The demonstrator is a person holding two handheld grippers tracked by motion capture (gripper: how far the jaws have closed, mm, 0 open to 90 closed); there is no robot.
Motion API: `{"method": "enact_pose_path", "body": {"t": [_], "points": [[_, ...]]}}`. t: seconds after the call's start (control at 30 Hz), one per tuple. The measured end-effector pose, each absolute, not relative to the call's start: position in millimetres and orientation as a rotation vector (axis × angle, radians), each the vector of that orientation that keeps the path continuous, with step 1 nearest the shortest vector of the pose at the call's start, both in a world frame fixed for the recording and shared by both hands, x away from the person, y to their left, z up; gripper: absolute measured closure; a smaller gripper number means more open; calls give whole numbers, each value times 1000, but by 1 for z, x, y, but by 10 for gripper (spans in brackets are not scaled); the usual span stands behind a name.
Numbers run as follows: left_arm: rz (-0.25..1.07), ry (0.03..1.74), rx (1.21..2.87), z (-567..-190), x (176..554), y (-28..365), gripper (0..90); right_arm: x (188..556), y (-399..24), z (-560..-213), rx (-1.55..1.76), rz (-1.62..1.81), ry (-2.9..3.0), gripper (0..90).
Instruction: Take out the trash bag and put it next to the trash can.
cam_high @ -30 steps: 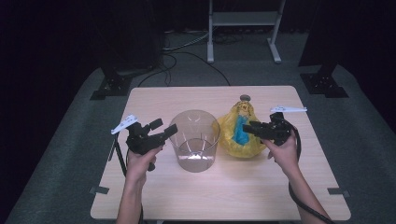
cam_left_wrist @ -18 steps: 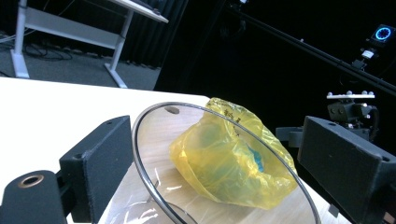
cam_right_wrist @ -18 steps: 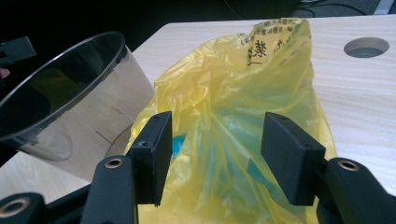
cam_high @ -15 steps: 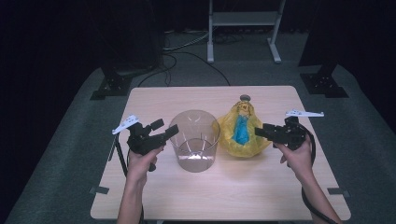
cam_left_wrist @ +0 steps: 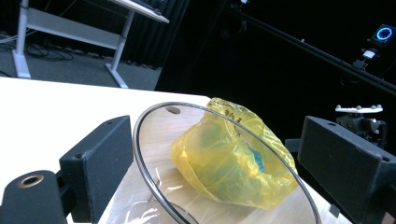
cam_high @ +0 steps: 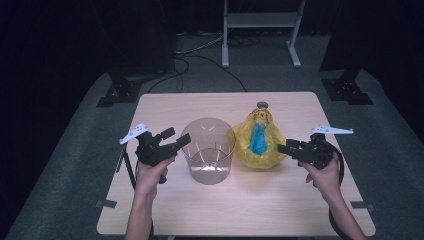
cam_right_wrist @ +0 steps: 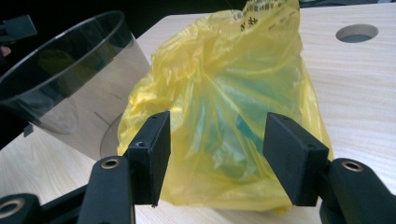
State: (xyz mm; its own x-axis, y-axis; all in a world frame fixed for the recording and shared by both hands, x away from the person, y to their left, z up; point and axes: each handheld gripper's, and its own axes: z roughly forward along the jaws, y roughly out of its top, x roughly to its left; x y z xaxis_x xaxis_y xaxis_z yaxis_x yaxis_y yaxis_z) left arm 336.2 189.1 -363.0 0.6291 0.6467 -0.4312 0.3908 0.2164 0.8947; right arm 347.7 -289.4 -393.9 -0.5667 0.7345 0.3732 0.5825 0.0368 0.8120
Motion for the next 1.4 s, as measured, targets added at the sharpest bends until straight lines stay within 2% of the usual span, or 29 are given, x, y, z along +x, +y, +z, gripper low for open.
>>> {"method": "enact_pose_path", "body": {"t": [1.4], "points": [[221,954,1403,-363,335,188,92,299,-328,-449,1485,1609,2057,407]]}}
